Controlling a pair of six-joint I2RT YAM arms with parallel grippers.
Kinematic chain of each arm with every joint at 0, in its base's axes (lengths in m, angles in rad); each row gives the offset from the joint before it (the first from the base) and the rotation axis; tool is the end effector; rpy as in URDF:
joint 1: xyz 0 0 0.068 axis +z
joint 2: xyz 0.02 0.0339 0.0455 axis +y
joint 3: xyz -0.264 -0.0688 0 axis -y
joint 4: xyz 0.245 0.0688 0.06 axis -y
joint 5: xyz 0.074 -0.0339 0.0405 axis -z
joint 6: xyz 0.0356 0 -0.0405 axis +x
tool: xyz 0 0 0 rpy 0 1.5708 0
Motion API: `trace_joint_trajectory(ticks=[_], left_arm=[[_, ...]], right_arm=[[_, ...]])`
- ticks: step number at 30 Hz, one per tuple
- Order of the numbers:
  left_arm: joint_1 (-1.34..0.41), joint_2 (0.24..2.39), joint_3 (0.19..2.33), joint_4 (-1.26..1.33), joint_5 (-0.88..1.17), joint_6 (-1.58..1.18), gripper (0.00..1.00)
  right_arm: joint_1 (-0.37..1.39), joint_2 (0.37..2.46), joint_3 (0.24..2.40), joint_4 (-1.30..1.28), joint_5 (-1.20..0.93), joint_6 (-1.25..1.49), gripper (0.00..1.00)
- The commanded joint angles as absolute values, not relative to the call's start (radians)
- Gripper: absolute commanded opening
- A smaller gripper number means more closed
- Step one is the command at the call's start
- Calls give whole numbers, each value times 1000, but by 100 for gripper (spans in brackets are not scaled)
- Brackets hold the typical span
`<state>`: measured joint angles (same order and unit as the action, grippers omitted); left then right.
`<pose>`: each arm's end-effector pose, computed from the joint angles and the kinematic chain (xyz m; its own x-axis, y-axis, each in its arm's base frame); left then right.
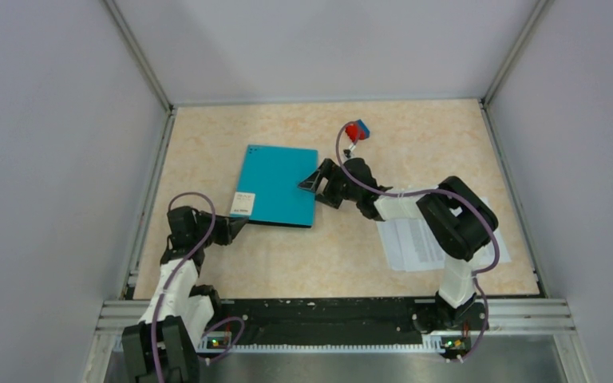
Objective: Put the files into the folder
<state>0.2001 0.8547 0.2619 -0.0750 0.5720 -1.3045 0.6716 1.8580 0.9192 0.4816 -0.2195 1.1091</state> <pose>0.1656 0.0139 0.1612 -0.4003 -0.9089 0.1168 -0.5199 0.1203 -0.8457 0.2970 0.2459 0.1564 -0.8346 0.4528 -0.3137 -0.0293 0.5321 0.8462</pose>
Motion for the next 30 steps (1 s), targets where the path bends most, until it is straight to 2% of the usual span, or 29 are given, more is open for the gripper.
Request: trace_joint_trajectory(ticks=[1,10,20,30], left_arm=[[192,857,255,-48,618,-1273,0],[193,854,255,-59,615,-1259,0],[193,806,261,-53,629,-1313,0],[193,806,278,-49,643,-1343,0]], right_arm=[[685,1829,961,588,-271,1161,81],[687,1750,947,478,-239,1120,81],[696,1778,970,366,-233,1080,85],[696,1766,953,374,-239,1096,85]])
